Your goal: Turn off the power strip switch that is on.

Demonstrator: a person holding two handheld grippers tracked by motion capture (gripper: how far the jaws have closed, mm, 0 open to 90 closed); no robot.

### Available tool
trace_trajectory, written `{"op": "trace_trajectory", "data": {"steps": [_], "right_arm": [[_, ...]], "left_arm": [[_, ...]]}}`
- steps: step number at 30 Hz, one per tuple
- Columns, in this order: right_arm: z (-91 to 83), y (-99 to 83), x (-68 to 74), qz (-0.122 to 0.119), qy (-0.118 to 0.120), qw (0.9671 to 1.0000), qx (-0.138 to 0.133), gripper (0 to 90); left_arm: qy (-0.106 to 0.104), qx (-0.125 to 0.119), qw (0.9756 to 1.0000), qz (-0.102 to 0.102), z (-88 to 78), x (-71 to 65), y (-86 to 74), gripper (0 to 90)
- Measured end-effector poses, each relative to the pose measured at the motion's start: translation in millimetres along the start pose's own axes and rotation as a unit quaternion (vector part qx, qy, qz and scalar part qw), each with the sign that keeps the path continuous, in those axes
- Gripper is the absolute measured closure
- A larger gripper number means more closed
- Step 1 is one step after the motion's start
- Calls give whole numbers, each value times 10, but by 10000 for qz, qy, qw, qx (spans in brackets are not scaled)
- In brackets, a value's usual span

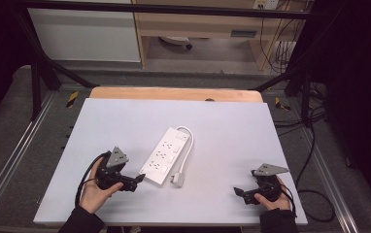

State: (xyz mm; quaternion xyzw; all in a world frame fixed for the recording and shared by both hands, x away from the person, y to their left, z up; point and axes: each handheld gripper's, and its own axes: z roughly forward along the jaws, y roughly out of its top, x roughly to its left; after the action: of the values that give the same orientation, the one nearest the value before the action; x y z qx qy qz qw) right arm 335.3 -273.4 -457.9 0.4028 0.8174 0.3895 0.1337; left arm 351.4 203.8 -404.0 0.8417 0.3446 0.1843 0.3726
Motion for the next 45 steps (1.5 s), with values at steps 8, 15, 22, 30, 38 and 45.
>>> {"op": "trace_trajectory", "data": {"steps": [8, 15, 22, 30, 38, 45], "right_arm": [[4, 0, -1, -15, -3, 10000, 14, 8], [1, 0, -1, -14, -1, 10000, 2, 8], [-2, 1, 1, 8, 0, 10000, 0, 9], [-3, 1, 0, 9, 0, 10000, 3, 9], [-2, 1, 0, -3, 3, 10000, -1, 8], [0, 1, -1, -2, 9, 10000, 0, 8]], "left_arm": [[-9, -23, 10000, 2, 23, -11, 58, 39], [-28, -24, 10000, 26, 61, -32, 115, 40], [-59, -27, 10000, 71, 108, -70, 181, 40], [-90, -55, 9999, 104, 143, -105, 257, 40], [-117, -55, 9998, 123, 193, -127, 320, 40], [-148, -61, 9998, 141, 247, -153, 374, 41]]}}
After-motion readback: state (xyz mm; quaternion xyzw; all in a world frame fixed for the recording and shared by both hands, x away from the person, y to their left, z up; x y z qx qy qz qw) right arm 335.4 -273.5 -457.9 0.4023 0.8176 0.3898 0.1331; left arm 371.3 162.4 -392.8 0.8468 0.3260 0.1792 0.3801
